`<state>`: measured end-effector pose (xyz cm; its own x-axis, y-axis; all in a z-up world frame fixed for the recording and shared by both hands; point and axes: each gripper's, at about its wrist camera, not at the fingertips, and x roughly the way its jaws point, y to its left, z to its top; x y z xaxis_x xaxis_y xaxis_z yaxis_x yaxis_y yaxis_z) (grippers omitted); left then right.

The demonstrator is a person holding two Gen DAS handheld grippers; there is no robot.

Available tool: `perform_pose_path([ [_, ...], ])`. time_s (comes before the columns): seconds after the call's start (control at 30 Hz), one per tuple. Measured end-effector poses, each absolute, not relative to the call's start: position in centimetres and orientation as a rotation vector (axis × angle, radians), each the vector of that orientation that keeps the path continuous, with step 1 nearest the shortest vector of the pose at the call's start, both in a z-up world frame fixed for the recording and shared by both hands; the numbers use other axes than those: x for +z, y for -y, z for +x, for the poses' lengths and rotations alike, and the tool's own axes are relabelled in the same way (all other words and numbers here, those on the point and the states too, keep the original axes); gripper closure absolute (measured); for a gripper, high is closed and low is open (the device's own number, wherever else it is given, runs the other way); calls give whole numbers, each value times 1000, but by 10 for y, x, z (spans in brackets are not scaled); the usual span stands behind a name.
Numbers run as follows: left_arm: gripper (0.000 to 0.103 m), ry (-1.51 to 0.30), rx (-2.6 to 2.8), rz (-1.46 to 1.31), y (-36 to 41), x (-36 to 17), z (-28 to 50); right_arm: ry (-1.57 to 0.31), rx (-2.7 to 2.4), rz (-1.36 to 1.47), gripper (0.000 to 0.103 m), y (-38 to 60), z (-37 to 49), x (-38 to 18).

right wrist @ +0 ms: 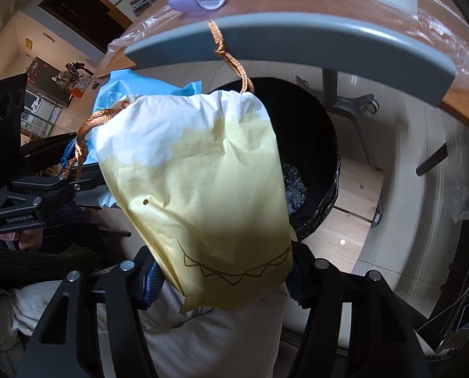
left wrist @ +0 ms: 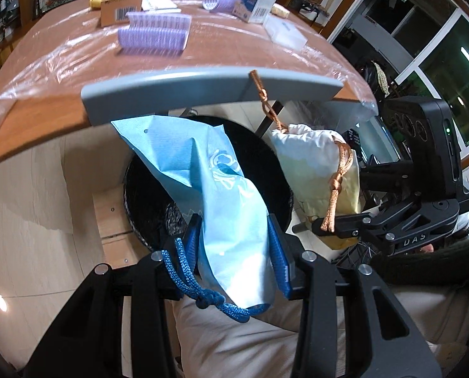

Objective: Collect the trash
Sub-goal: 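Lower both bags over the black bin and open both tools to drop them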

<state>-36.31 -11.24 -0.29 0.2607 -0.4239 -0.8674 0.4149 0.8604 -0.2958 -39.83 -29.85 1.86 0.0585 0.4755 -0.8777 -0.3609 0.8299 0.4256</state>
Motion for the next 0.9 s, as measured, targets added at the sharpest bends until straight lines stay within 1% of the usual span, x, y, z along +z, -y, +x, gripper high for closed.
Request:
perform_pose_path([
  [0.3,60,-1206,-523,-6,112,-21,-358,-1423,602,121,42,299,-393,-4],
  [0.9,60,-1219,-466,72,115,-45,-336,-1442,524,137,42,284,-368,-19],
])
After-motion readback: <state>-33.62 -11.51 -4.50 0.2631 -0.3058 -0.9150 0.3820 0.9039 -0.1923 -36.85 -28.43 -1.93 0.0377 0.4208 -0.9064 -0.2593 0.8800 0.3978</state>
